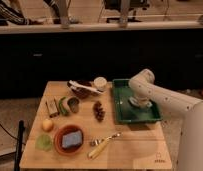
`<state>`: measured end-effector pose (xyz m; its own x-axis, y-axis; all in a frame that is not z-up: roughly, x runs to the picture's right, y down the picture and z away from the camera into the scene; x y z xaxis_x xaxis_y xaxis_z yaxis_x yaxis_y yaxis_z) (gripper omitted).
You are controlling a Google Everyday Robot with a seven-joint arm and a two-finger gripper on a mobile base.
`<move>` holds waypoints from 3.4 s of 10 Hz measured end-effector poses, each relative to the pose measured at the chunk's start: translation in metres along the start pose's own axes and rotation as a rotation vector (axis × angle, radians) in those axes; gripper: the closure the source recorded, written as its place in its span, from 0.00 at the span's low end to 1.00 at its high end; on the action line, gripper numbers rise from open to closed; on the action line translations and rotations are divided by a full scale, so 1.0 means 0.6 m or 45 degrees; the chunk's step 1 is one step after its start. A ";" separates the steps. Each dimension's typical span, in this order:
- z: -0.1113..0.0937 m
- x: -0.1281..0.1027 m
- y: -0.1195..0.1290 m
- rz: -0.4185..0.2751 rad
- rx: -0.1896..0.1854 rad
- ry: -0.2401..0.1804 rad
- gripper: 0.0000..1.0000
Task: Wipe tray with towel
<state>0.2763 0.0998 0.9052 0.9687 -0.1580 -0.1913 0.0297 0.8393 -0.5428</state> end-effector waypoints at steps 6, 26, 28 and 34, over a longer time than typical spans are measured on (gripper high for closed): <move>-0.005 -0.053 0.044 -0.141 -0.041 -0.068 1.00; 0.002 -0.072 0.050 -0.247 -0.057 -0.110 1.00; -0.003 -0.082 0.082 -0.299 -0.059 -0.143 1.00; -0.009 -0.007 0.119 -0.218 -0.039 -0.128 1.00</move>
